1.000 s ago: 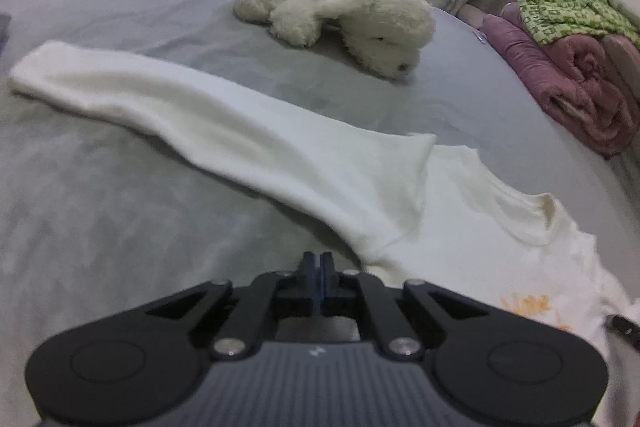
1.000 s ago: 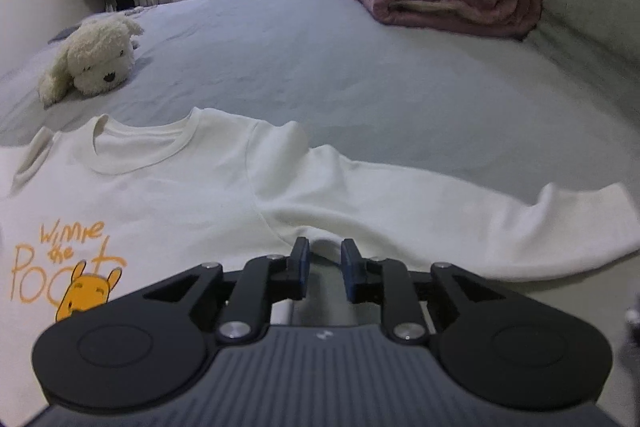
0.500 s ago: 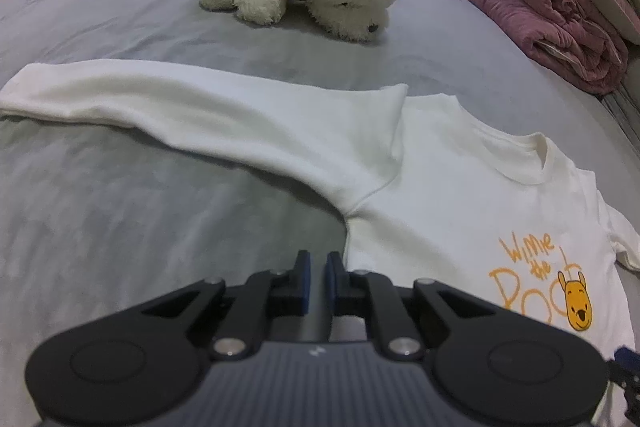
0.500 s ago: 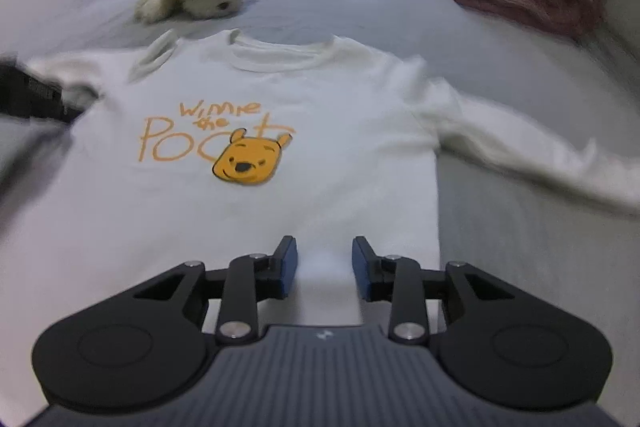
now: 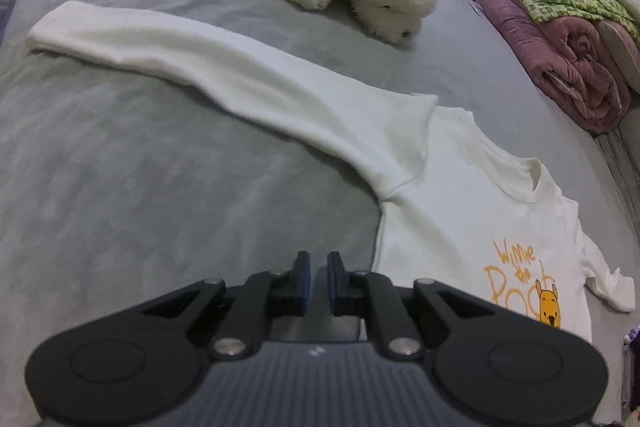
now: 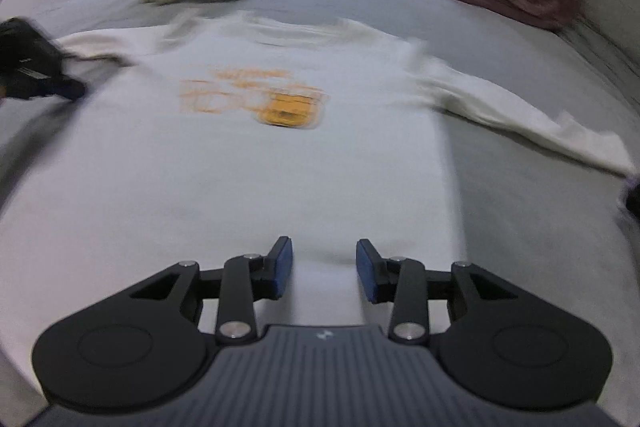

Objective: Fold clothes

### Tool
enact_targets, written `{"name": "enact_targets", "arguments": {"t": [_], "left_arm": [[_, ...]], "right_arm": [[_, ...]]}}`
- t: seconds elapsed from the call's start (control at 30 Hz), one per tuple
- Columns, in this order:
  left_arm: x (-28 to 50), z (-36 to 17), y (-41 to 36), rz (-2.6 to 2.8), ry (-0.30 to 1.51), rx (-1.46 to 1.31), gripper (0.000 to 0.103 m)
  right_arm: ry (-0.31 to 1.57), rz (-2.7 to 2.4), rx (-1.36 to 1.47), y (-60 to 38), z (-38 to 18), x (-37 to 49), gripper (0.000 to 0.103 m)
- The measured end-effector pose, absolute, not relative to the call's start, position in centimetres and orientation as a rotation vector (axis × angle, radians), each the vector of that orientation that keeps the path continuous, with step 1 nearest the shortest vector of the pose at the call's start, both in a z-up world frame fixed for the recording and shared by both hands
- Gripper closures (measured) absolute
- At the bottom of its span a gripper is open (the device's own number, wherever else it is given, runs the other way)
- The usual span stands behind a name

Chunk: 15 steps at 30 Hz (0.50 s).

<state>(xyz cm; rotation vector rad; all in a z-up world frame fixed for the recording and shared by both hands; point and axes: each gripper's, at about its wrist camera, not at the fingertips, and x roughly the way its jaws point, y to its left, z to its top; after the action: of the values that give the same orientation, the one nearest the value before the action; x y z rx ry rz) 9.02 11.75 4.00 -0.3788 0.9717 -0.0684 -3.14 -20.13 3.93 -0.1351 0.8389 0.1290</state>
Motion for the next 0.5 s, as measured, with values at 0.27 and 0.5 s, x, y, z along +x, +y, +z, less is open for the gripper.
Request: {"name": "enact_targets", "arguments": {"t": [0.27, 0.5], "left_arm": [[7.7, 4.5, 15.4, -0.046, 0.965, -0.431, 0.094], [7.5, 5.2, 17.7, -0.013, 0.941, -0.489, 0.092]], "right_arm": [[0.719, 0.326, -0.379, -7.1, 2.4, -6.3, 0.063], [0.712, 0.515, -0.338, -3.2, 2.9, -9.0, 0.067]]}}
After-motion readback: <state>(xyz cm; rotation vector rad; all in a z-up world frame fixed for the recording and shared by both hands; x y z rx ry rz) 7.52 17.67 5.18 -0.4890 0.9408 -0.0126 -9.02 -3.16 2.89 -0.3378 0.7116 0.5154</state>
